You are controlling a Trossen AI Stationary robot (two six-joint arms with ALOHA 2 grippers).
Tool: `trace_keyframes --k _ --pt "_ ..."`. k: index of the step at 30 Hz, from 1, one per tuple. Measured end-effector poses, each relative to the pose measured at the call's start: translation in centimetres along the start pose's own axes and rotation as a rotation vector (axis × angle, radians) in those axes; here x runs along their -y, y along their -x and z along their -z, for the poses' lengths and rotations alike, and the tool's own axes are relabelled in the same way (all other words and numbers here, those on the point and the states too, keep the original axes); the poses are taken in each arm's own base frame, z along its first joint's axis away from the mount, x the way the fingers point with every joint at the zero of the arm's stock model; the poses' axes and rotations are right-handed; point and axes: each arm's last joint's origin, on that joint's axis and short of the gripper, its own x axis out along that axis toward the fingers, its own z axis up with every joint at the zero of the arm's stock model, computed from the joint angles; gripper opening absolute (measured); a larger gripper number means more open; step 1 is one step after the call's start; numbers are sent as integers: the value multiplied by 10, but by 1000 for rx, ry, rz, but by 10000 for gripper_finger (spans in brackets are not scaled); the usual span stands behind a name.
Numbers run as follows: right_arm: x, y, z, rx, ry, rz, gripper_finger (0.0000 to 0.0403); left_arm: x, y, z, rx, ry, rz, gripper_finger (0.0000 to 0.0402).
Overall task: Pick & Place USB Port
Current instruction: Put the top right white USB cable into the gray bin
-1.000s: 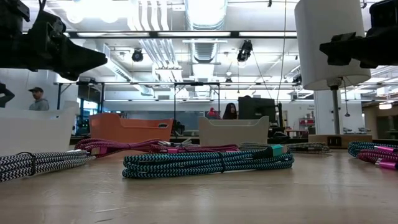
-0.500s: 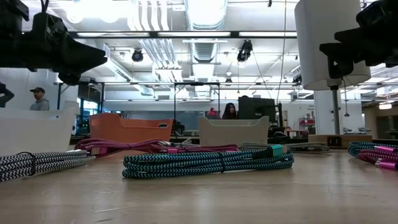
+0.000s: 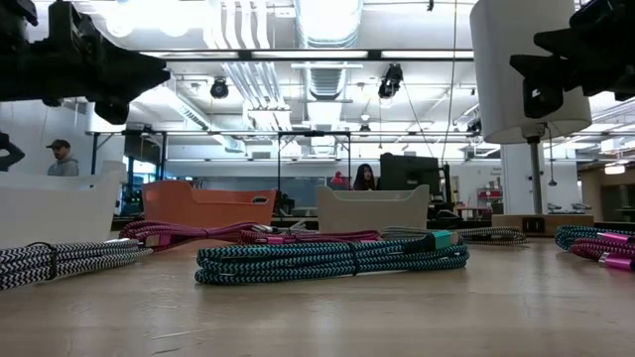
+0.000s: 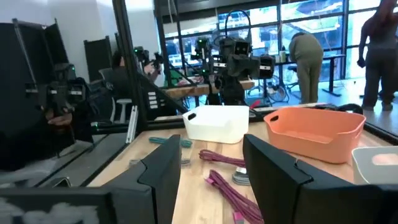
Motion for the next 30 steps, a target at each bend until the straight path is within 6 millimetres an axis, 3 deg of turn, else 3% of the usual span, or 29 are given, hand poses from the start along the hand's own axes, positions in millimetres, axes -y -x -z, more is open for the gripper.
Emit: trace_keyframes --k 5,10,16,20,23,26,30 --pt "0 0 -9 101 43 36 169 1 -2 0 -41 -4 7 115" --pt "-1 -1 -19 182 0 48 169 6 -7 -28 -38 -18 8 115" --pt "-5 -14 -46 100 -30 62 169 14 -21 -62 -139 -105 -4 115" --pt "-8 -33 -71 -92 -9 106 169 19 -33 -84 -183 -136 -15 115" --pt "-5 -48 -80 -297 -15 266 169 22 -45 -91 -213 -136 -18 115" --pt "1 -63 -75 -499 -13 460 169 23 -56 -84 -276 -132 -24 115" --pt "5 -87 -58 -716 -14 522 169 24 -69 -73 -328 -112 15 115"
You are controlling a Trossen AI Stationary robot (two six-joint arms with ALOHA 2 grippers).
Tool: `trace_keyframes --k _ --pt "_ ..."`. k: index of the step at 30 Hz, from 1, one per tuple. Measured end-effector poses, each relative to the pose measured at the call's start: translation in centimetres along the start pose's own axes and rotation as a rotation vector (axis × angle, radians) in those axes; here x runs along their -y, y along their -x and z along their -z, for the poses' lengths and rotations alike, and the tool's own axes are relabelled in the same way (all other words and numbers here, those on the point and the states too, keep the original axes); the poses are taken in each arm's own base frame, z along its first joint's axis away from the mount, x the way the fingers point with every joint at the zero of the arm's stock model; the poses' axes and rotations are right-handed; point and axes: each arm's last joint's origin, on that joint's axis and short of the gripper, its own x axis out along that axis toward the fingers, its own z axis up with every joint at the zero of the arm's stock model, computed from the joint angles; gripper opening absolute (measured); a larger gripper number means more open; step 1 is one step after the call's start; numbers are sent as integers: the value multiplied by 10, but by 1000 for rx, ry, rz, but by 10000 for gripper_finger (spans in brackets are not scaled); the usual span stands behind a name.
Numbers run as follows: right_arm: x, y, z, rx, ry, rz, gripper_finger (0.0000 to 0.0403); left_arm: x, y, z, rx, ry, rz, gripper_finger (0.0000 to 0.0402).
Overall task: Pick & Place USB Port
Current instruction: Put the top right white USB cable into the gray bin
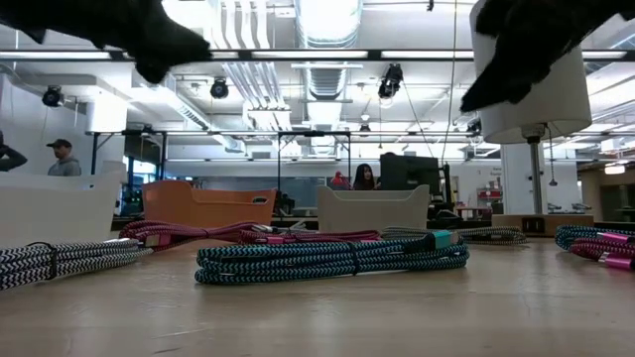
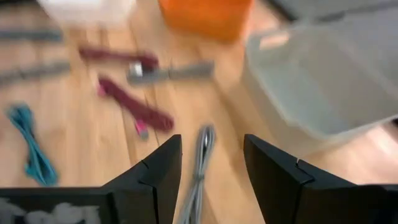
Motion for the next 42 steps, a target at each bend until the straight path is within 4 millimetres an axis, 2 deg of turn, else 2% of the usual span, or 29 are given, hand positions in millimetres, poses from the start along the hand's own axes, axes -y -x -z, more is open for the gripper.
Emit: trace_keyframes --k 4,6,10,23,28,33,37,42 --pt "-12 -32 1 -152 10 -7 169 1 -10 7 -56 -9 0 115" --pt "-17 -47 2 -212 4 12 169 2 -13 0 -2 -4 5 115" --pt "-25 -74 4 -314 26 49 169 2 -19 2 -9 -5 5 115" --pt "-47 -137 0 -459 42 109 169 3 -32 10 -67 -11 0 115" --pt "-52 -152 -1 -527 67 152 169 3 -37 14 -93 -13 -3 115" --pt "-54 -158 -1 -628 18 255 169 3 -40 17 -109 -10 -4 115" --pt "-55 -163 -5 -623 43 343 169 3 -41 18 -117 -11 -5 115" --pt "-53 -171 -8 -623 41 364 169 3 -42 18 -120 -12 -5 115"
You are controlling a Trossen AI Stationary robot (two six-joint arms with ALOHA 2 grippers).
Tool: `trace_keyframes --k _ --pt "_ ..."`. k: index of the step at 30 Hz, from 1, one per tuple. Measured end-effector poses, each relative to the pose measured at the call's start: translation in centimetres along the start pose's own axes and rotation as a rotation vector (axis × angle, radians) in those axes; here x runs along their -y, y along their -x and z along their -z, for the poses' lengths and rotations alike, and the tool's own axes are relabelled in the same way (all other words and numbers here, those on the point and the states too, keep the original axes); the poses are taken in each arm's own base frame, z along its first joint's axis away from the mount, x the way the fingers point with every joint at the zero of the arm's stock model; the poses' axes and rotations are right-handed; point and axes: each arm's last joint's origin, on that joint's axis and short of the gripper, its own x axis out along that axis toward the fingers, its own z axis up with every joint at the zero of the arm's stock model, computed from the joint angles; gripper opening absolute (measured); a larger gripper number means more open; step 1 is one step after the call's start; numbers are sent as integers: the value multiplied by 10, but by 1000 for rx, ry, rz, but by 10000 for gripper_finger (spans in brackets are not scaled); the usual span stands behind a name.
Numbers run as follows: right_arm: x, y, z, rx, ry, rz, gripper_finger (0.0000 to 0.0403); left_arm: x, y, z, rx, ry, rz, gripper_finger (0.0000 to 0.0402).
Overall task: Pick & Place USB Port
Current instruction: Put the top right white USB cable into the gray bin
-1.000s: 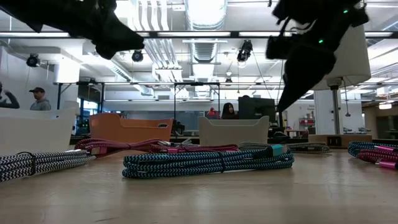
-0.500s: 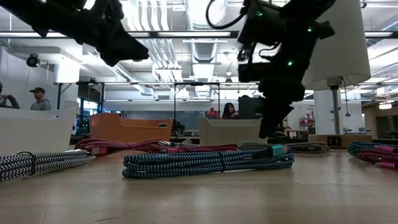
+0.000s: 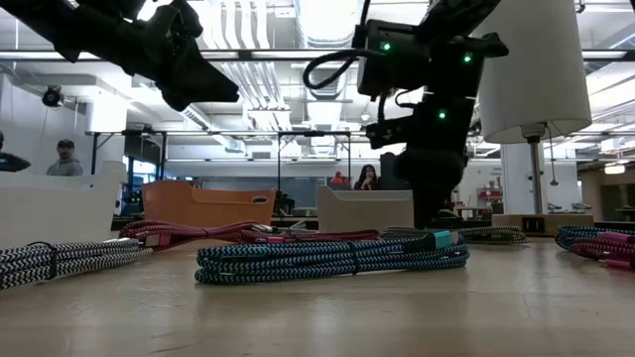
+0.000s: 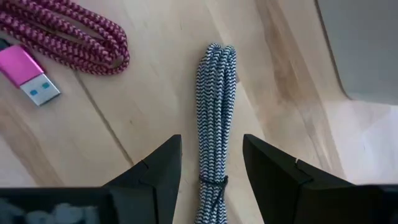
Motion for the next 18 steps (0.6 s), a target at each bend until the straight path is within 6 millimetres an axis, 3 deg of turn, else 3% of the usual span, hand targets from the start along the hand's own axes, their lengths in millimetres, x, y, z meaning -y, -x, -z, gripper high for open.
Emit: trace_keyframes --k 10,18 --pt "7 -19 7 -66 -37 2 157 0 0 0 -3 0 1 115" --pt "6 -19 6 -72 -38 -37 62 0 0 0 -2 12 1 115"
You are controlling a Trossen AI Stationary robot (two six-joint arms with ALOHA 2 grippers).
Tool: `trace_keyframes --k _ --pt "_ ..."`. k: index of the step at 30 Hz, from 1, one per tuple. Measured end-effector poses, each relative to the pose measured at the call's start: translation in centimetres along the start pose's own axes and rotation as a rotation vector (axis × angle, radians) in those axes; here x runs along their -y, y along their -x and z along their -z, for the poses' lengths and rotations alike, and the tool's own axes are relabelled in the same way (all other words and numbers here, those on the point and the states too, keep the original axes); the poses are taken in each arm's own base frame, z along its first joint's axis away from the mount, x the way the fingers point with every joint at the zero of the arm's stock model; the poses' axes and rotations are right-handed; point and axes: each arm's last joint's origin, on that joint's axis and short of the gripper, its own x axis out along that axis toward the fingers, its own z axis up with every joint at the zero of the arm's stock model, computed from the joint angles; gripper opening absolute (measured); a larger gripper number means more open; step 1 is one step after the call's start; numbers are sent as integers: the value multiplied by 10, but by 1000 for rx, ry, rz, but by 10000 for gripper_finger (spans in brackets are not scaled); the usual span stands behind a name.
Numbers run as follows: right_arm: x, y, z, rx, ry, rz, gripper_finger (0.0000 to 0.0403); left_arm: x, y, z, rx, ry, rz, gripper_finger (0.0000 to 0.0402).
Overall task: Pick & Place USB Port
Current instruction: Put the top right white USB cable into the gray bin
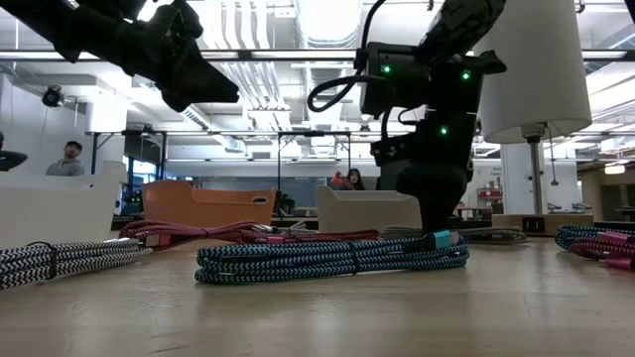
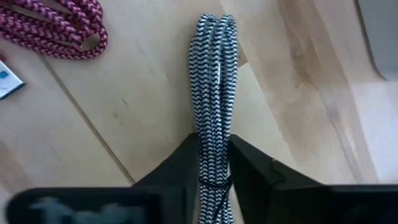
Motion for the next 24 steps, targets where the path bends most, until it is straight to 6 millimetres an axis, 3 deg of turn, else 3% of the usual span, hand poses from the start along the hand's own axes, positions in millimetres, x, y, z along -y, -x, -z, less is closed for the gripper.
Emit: trace_keyframes --k 4,12,17,24 --pt "0 0 0 -3 31 1 19 0 0 0 -1 8 0 115" --pt "0 6 -2 12 33 -15 17 0 0 0 -2 18 0 115" --pt "-1 28 -13 95 20 -54 15 0 -1 1 -4 31 -1 115" --pt "4 69 -34 310 13 25 15 0 -2 2 -13 33 -2 115"
